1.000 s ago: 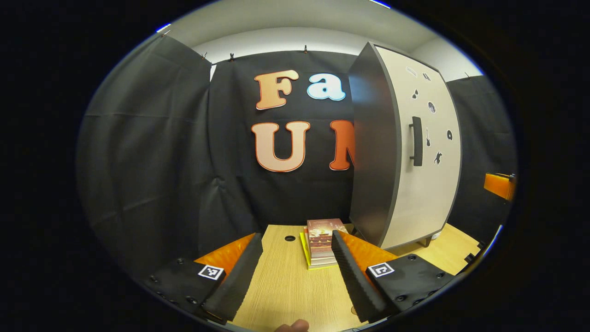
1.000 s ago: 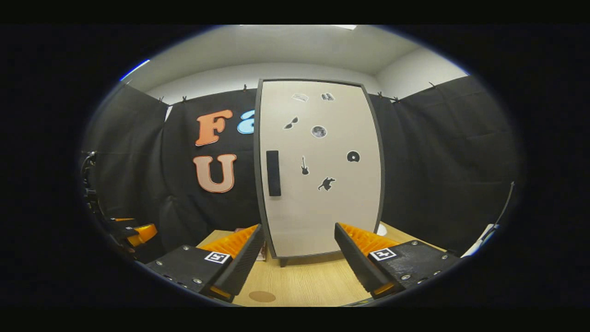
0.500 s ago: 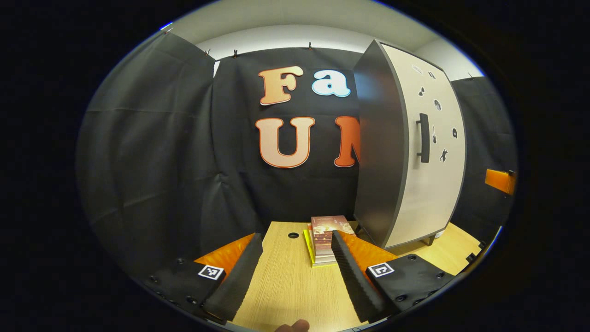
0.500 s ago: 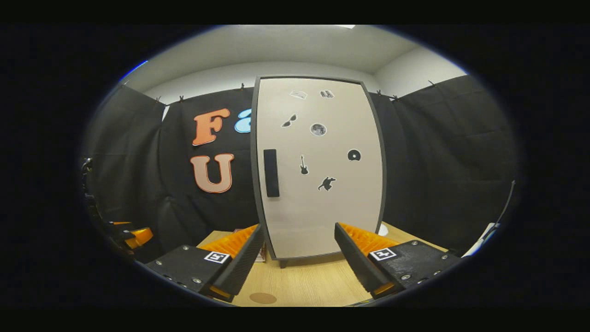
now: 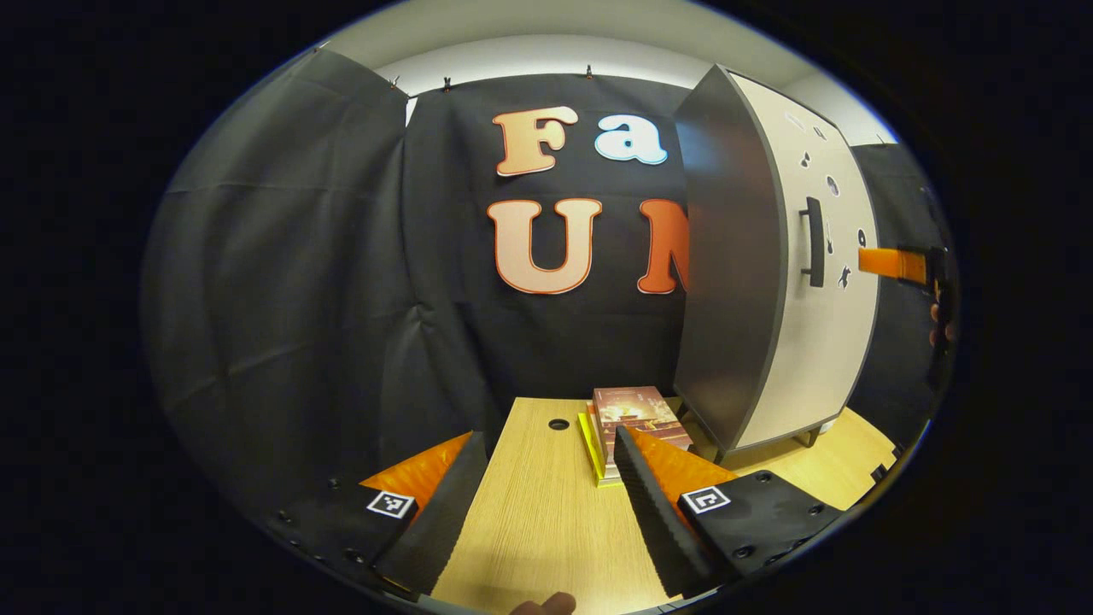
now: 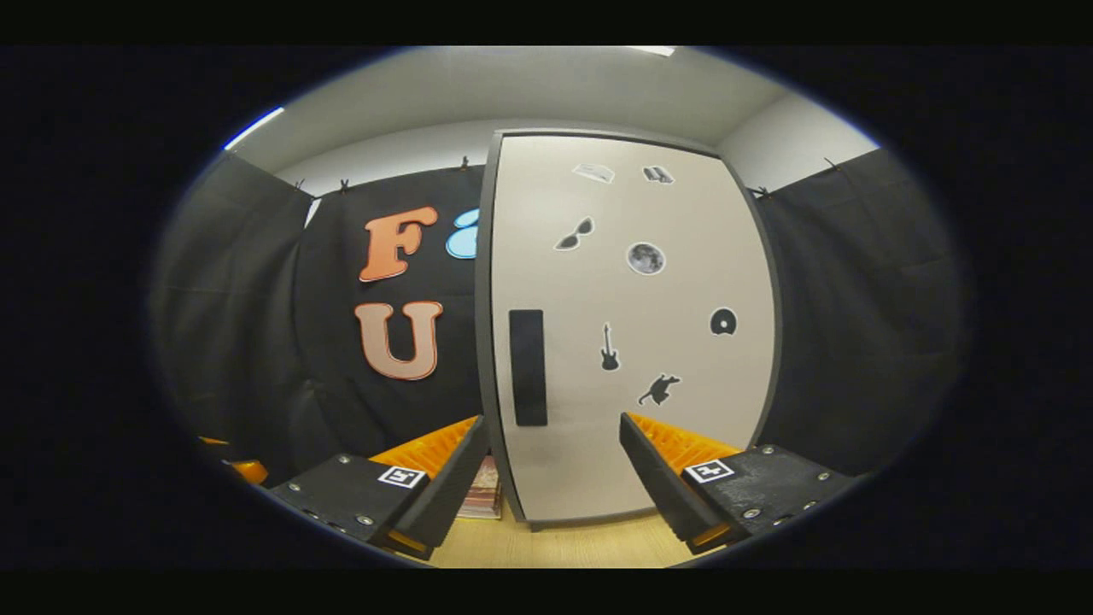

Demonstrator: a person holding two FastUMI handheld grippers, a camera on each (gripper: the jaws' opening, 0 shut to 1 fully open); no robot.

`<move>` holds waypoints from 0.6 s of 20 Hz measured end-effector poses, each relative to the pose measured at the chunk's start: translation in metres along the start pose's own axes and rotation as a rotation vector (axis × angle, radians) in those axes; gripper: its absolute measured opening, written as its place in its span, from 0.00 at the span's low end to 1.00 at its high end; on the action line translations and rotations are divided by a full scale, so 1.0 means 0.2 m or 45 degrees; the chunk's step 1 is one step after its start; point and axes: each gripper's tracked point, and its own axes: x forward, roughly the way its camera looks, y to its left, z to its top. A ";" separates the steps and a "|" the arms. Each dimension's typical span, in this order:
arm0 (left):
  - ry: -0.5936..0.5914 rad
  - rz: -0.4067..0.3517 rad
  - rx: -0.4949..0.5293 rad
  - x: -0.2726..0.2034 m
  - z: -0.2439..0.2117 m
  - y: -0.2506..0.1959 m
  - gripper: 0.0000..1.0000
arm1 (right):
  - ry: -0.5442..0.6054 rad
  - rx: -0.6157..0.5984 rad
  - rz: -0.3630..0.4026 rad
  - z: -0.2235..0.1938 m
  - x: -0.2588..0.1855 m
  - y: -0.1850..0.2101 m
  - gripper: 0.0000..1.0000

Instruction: Open the cabinet door with the right hand, grasp the bottle in the cabinet with the left hand and place it on the coaster, then close the cabinet door with the right hand.

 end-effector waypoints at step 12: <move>0.098 0.090 -0.051 0.15 -0.12 0.29 0.98 | 0.009 -0.018 -0.028 0.06 0.47 0.06 0.88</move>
